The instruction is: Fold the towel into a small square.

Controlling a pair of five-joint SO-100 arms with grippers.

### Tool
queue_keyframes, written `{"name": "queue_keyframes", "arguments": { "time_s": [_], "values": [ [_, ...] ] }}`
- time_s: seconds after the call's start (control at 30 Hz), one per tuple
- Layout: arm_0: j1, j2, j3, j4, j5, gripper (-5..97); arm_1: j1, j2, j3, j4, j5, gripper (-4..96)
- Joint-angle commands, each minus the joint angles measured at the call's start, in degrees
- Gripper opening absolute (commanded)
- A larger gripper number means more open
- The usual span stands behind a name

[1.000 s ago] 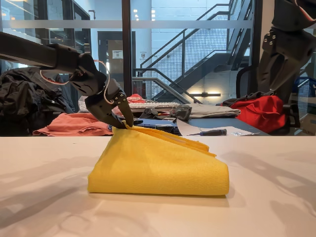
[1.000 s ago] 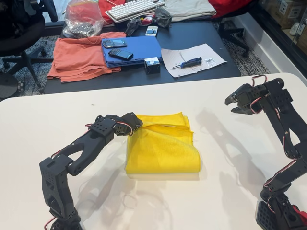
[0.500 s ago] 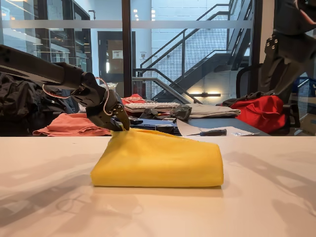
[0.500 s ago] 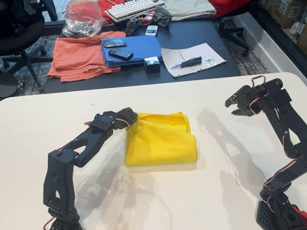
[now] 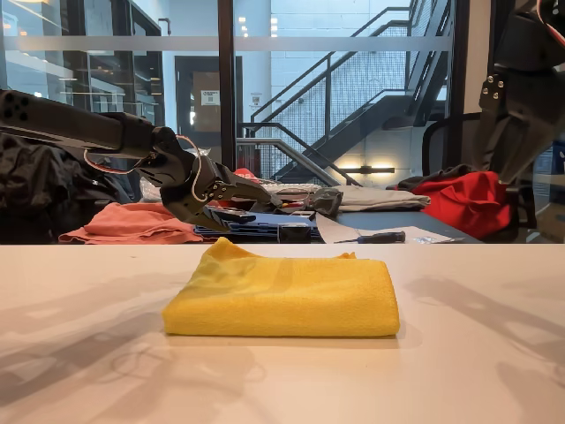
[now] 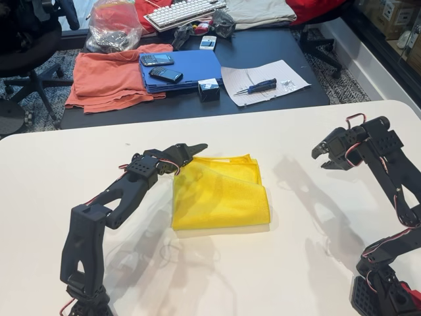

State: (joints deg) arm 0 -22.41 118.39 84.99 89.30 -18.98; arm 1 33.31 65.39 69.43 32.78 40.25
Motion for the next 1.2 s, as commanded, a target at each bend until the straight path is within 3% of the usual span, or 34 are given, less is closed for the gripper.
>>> {"name": "queue_keyframes", "arguments": {
  "time_s": [0.0,0.07,0.3,0.47,0.53,0.77,1.07,1.17],
  "values": [
    [-0.2,1.6,0.0,-0.4,0.1,11,0.4,7.6,-1.1,0.2,-0.2,29.3],
    [-0.2,1.6,0.4,-0.4,0.1,11,0.9,12.1,-0.1,4.0,-1.9,26.9],
    [-1.0,0.8,-1.8,-1.6,-0.8,11,3.0,29.8,0.3,31.4,-14.8,23.5],
    [-2.2,-1.0,-12.7,-13.3,-1.3,11,3.3,38.1,-3.6,39.4,-19.0,23.6],
    [-3.0,-6.0,-17.8,-17.7,-4.4,11,3.3,42.3,-5.3,41.8,-20.0,23.6],
    [-5.4,-31.5,-35.9,-19.1,-22.1,16,5.1,52.2,-8.0,49.3,-23.4,23.3],
    [-7.4,-54.6,-59.0,-18.6,-26.0,18,5.1,56.5,-8.0,53.7,-25.7,22.7],
    [-8.1,-58.6,-61.2,-14.5,-32.5,18,4.5,56.7,-8.2,53.8,-26.5,22.7]
  ]
}}
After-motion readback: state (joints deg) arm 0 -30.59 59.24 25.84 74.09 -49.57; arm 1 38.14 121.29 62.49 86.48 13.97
